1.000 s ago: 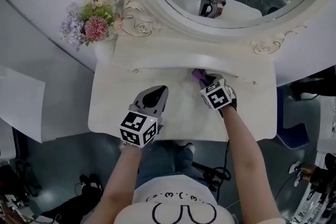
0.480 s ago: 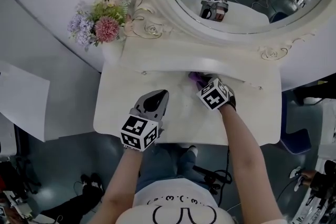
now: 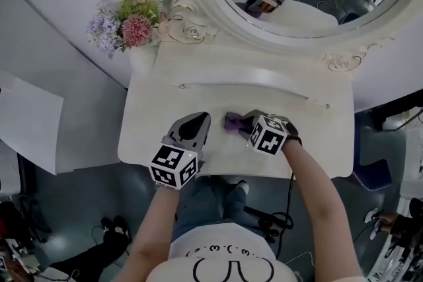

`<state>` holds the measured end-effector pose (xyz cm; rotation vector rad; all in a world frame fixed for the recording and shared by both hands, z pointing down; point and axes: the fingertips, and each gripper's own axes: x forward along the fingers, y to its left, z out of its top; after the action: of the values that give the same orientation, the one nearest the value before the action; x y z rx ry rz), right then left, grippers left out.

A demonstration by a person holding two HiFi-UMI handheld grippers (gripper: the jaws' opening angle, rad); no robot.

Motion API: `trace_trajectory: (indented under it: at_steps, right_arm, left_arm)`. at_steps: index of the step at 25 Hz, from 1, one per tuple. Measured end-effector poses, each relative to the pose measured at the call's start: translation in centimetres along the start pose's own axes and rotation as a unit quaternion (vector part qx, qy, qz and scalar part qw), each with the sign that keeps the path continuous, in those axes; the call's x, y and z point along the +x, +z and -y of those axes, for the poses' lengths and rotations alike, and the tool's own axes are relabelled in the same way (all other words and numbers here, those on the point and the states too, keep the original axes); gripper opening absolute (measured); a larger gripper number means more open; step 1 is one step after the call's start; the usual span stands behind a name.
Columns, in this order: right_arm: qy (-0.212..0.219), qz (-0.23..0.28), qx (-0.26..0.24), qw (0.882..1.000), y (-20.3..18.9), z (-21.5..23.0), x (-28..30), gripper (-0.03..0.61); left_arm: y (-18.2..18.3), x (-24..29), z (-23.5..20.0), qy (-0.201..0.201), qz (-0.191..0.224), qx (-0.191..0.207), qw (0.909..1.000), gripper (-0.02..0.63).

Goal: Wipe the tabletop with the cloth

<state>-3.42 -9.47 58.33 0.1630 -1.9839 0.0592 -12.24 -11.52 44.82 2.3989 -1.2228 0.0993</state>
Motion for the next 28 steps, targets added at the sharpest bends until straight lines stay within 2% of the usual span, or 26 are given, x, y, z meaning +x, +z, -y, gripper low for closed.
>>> trace_trajectory:
  at_steps: [4,8,12,14,15,17,19,21,24,26,28]
  right_arm:
    - [0.078,-0.012,-0.030,0.996,-0.4,-6.7,-0.6,0.071]
    - [0.157,-0.022,-0.045,0.986,-1.1,-12.6,-1.4,0.071]
    - [0.225,-0.027,-0.064,0.972,-1.8,-17.1,-2.4,0.071]
    - [0.243,-0.023,-0.058,0.968,-1.8,-17.8,-2.9,0.072]
    - [0.238,-0.012,-0.047,0.970,-1.5,-17.2,-3.1,0.072]
    - [0.198,0.026,-0.007,0.980,-0.2,-14.4,-3.4,0.072]
    - [0.129,0.067,0.045,0.988,1.2,-9.9,-3.6,0.074]
    - [0.041,0.088,0.085,0.992,1.9,-4.7,-3.4,0.074]
    - [-0.072,0.089,0.141,0.983,2.1,1.9,-2.8,0.074]
    - [-0.116,0.086,0.168,0.975,2.4,5.0,-2.2,0.074]
    - [-0.147,0.074,0.175,0.971,2.7,7.2,-1.4,0.074]
  left_arm:
    - [0.1,-0.3,0.6,0.001,0.006,-0.003,1.0000,-0.002]
    - [0.3,-0.7,0.8,0.003,0.013,-0.003,0.9999,-0.002]
    - [0.4,-1.2,0.8,0.006,0.017,-0.005,0.9998,-0.002]
    - [0.4,-1.4,0.8,0.008,0.017,-0.005,0.9998,-0.002]
    - [0.4,-1.5,0.7,0.009,0.017,-0.005,0.9998,-0.002]
    - [0.5,-1.8,0.5,0.012,0.018,-0.004,0.9998,-0.002]
    - [0.6,-2.0,0.3,0.015,0.018,-0.003,0.9997,-0.002]
    - [0.4,-2.3,0.0,0.019,0.016,-0.002,0.9997,-0.002]
    - [0.0,-2.6,-1.0,0.026,0.011,-0.006,0.9996,-0.002]
    - [-0.3,-2.9,-1.8,0.030,0.006,-0.006,0.9995,-0.002]
    - [-0.3,-3.0,-2.6,0.033,0.003,-0.006,0.9994,-0.002]
